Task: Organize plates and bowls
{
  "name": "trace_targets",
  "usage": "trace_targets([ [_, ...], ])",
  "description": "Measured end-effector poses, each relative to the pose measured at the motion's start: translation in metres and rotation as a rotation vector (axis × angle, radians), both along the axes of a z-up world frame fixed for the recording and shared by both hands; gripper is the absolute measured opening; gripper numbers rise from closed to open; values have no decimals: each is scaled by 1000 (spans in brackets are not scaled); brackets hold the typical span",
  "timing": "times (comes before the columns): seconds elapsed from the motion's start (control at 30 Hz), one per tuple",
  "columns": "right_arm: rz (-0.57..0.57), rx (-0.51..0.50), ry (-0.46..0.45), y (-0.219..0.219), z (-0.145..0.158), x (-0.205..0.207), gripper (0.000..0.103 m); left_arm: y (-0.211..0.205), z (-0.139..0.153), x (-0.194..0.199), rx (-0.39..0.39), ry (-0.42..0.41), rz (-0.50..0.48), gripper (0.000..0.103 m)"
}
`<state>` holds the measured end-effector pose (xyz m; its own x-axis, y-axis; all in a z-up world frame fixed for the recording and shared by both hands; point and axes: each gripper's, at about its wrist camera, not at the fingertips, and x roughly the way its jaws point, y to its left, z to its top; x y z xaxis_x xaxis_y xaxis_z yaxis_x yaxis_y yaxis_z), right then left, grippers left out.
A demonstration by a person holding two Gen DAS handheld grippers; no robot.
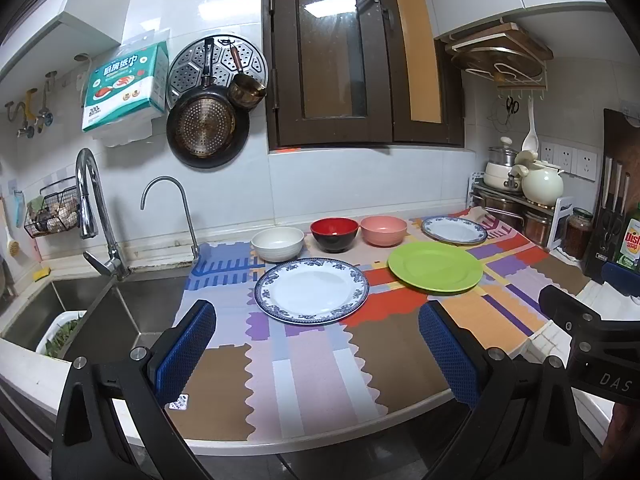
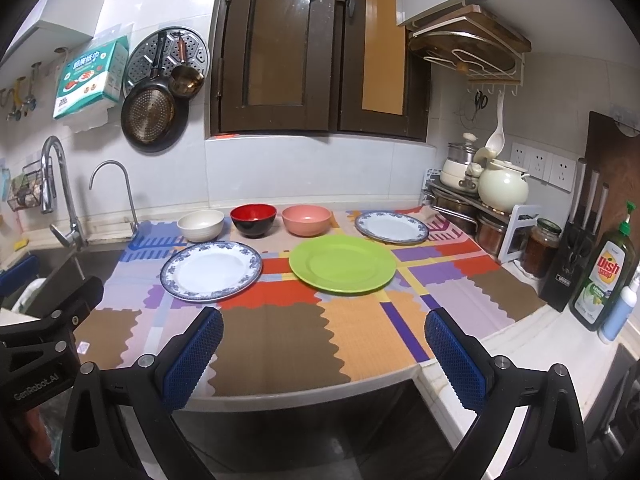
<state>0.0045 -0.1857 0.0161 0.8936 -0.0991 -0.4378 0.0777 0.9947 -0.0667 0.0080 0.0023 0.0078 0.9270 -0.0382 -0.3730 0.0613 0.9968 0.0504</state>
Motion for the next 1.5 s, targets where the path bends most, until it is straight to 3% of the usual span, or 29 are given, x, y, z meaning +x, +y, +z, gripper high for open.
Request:
trace_targets([
  [0.43,8,1,2,-6,2,10,102,-27,-2,23,4,27,-12,103],
  [0.77,-1,-24,-1,-63,-1,52,102,-84,-5,64,-4,42,-9,103],
  [1.0,-26,28,-2,-109,-6,76,102,-121,-8,87,9,80,-2,103],
  [1.5,-111,92,29,-147,-27,142,102,-148,-20,182,72,141,-55,103],
])
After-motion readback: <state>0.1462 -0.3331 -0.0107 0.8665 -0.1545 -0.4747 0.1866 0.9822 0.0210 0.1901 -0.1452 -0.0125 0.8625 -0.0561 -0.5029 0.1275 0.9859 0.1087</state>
